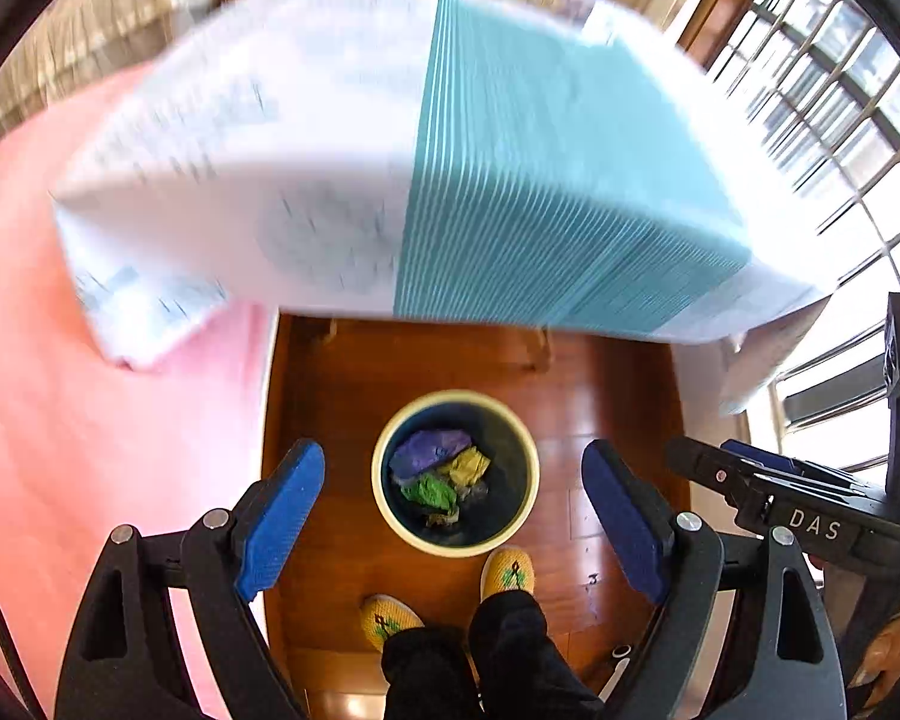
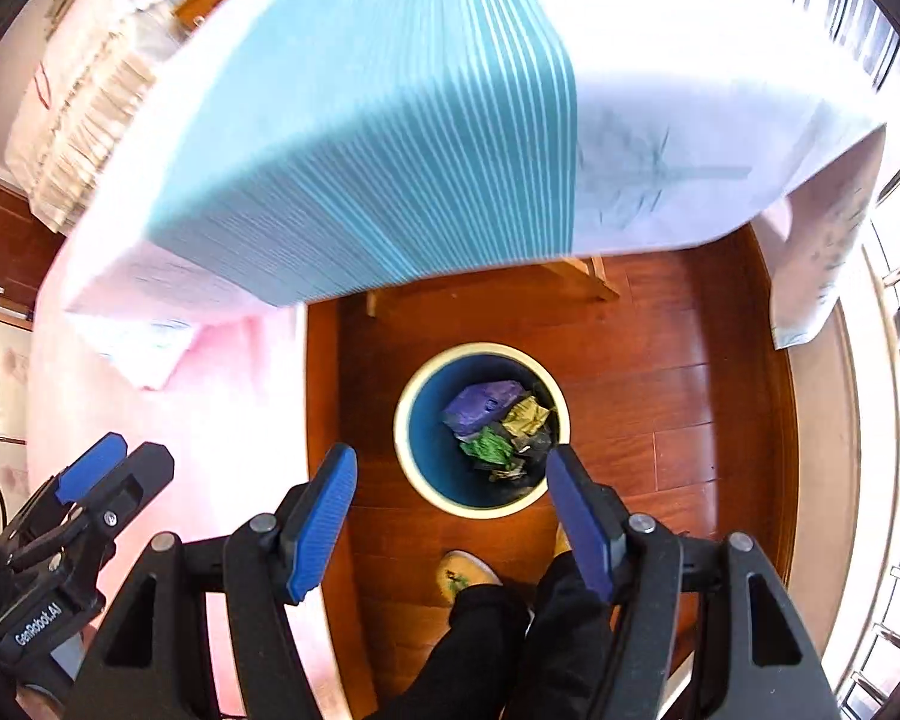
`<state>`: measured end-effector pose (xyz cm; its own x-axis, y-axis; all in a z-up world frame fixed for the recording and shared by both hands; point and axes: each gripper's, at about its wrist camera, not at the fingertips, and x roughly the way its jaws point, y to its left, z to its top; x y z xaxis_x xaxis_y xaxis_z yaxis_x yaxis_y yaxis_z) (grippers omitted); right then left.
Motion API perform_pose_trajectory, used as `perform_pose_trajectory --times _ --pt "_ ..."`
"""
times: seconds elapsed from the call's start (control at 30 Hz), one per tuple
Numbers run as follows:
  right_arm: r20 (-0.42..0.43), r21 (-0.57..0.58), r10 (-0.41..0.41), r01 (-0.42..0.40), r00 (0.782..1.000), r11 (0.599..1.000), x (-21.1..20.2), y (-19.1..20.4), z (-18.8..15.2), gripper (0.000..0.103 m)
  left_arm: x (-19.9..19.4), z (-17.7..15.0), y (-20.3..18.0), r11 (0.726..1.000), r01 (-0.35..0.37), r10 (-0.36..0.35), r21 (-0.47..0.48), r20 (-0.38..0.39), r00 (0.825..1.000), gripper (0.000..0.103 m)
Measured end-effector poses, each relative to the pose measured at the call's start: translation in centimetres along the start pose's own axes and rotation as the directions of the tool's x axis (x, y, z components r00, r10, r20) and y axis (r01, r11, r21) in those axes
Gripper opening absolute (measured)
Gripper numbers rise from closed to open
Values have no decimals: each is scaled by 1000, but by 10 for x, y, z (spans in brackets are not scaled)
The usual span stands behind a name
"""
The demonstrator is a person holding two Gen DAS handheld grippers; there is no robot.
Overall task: Collect trash
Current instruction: 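Move both tools back toward the remaining items on the table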
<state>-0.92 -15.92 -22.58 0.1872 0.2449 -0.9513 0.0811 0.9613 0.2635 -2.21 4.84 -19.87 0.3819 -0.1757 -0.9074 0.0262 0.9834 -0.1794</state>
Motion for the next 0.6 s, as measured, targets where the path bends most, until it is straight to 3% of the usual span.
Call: perform_pose_trajectory --times 0.2,0.4,0.53,0.6 --pt "67 -29 20 -18 998 999 -71 27 7 66 -72 24 -2 999 27 -29 32 67 997 86" --pt "145 -14 37 -35 989 999 -120 40 17 66 -125 46 -18 994 -26 10 108 148 989 86" --pt "219 13 37 -41 975 999 -147 44 32 66 -150 64 -29 983 -71 35 167 208 978 75" --pt "249 28 49 -58 967 998 -158 47 42 66 -157 75 -34 980 -65 23 190 217 976 74"
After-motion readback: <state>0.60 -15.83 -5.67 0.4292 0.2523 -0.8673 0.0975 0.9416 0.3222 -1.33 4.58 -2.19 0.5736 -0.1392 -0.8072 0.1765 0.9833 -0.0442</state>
